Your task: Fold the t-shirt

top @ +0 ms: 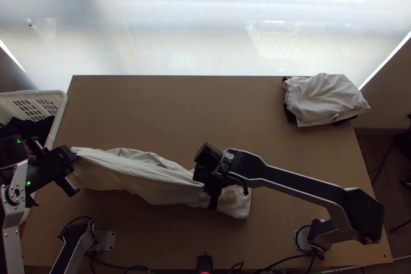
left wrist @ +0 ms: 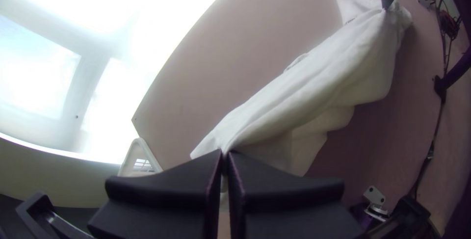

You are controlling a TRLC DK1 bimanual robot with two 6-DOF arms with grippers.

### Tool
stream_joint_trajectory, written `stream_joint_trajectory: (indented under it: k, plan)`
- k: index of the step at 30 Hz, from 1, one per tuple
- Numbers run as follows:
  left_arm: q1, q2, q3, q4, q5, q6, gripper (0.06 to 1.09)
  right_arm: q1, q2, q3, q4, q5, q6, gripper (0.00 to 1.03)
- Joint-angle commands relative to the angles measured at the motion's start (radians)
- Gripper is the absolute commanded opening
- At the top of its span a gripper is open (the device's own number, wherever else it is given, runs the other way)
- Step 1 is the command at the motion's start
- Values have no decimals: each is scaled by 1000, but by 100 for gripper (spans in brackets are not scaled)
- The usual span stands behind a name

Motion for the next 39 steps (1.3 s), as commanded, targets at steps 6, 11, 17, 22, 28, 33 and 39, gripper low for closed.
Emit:
stream_joint_trajectory:
  k: [6, 11, 17, 22, 28, 33, 39]
  plan:
    - [-6, 32, 178, -68, 21, -49, 10, -64, -225, 190, -221, -11, -15, 3]
    - [-23, 118, 405, -185, 69, -137, 10, -114, -277, 333, -361, -11, -15, 3]
    - [-73, 153, 597, -215, 73, -296, 10, -216, -340, 428, -460, -70, 6, 3]
    - [-81, 109, 583, -222, 72, -296, 10, -242, -426, 280, -473, -104, 24, 3]
    - [-96, 115, 744, -219, 75, -315, 10, -262, -440, 399, -503, -116, 17, 3]
    - [-96, 81, 752, -228, 70, -347, 10, -263, -466, 445, -571, -201, 4, 3]
    - [-75, 29, 720, -229, 60, -376, 10, -368, -543, 411, -612, -323, 20, 3]
